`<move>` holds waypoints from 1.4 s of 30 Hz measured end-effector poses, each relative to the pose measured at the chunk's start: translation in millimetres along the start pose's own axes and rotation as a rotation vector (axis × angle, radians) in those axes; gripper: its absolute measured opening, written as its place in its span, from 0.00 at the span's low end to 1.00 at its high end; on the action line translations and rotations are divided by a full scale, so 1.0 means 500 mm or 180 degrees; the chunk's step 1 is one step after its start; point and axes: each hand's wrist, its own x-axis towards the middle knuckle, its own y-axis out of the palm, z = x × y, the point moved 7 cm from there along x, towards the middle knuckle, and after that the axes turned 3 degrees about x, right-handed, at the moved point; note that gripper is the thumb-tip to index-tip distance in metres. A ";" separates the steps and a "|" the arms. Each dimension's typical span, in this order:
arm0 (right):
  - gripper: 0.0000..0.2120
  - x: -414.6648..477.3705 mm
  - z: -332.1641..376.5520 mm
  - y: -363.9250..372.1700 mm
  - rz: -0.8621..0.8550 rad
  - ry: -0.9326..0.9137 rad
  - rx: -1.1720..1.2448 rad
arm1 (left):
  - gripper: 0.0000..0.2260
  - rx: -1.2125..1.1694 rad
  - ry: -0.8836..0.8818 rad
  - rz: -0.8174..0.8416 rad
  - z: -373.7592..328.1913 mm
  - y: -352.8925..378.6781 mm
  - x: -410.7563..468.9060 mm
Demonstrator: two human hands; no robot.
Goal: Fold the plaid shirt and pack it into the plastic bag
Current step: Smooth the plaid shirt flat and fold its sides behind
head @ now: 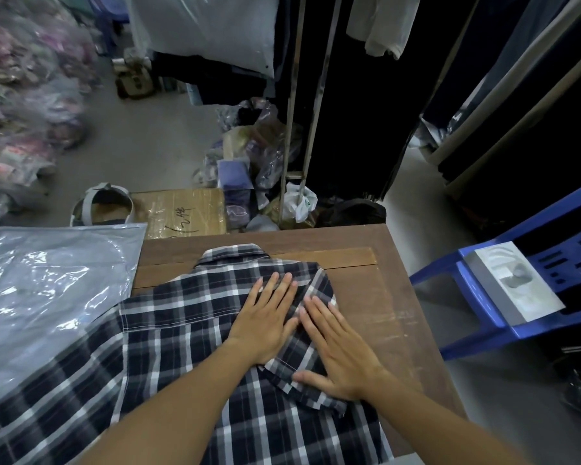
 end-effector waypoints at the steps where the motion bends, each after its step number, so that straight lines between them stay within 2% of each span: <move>1: 0.48 0.000 -0.002 0.003 -0.0005 0.0017 0.0024 | 0.28 -0.0252 -0.0013 0.0079 0.001 -0.006 0.002; 3: 0.44 0.007 -0.008 0.000 -0.0119 0.0100 0.0152 | 0.27 -0.0826 -0.0085 0.0174 0.013 -0.039 -0.001; 5: 0.37 0.016 -0.036 -0.016 -0.0411 0.0561 0.0662 | 0.22 -0.1166 -0.0385 -0.0166 0.062 -0.086 -0.019; 8: 0.19 0.029 -0.098 -0.045 -0.1031 0.1439 0.1564 | 0.15 -0.0737 -0.1300 -0.0800 0.199 -0.134 -0.090; 10: 0.13 0.049 -0.123 -0.056 -0.1099 0.1857 0.2079 | 0.11 -0.0414 -0.1997 -0.0759 0.304 -0.132 -0.154; 12: 0.11 0.067 -0.144 -0.053 -0.0938 0.2216 0.2325 | 0.11 -0.0277 -0.2426 -0.0437 0.384 -0.114 -0.206; 14: 0.10 0.080 -0.162 -0.047 -0.0771 0.2481 0.2494 | 0.10 -0.0339 -0.2453 -0.0180 0.419 -0.100 -0.228; 15: 0.09 0.087 -0.170 -0.043 -0.0692 0.2577 0.2566 | 0.07 -0.0455 -0.2420 -0.0215 0.425 -0.099 -0.230; 16: 0.08 0.093 -0.177 -0.044 -0.0654 0.2644 0.2646 | 0.04 -0.0618 -0.2433 -0.0293 0.427 -0.105 -0.228; 19: 0.04 0.104 -0.211 -0.068 -0.0811 0.2850 0.2889 | 0.06 -0.1034 -0.2602 -0.0720 0.436 -0.141 -0.208; 23: 0.10 0.120 -0.279 -0.108 -0.1160 0.2905 0.2975 | 0.04 -0.1227 -0.2540 -0.1088 0.438 -0.184 -0.143; 27: 0.14 0.123 -0.305 -0.100 -0.1053 0.3023 0.2702 | 0.05 -0.1372 -0.2512 -0.0919 0.421 -0.159 -0.098; 29: 0.07 0.127 -0.299 -0.088 -0.0860 0.3051 0.2589 | 0.02 -0.1245 -0.2538 -0.0741 0.419 -0.132 -0.096; 30: 0.04 0.130 -0.292 -0.087 -0.0778 0.3012 0.2342 | 0.03 -0.1174 -0.2538 -0.0695 0.419 -0.125 -0.100; 32: 0.14 0.149 -0.247 -0.110 -0.0743 0.2629 0.1414 | 0.09 -0.1108 -0.2529 -0.0709 0.429 -0.122 -0.118; 33: 0.17 0.165 -0.203 -0.133 -0.0898 0.2289 0.1053 | 0.12 -0.1068 -0.2527 -0.0754 0.439 -0.125 -0.131; 35: 0.26 0.207 -0.086 -0.169 -0.0962 0.1434 0.0909 | 0.15 -0.0981 -0.2559 -0.0728 0.464 -0.129 -0.167; 39: 0.45 0.283 0.148 -0.124 0.0242 0.0028 0.1056 | 0.17 -0.1086 -0.2817 -0.0501 0.512 -0.126 -0.266; 42: 0.58 0.312 0.269 -0.078 0.0640 -0.0587 0.0691 | 0.21 -0.1265 -0.3001 -0.0226 0.527 -0.118 -0.338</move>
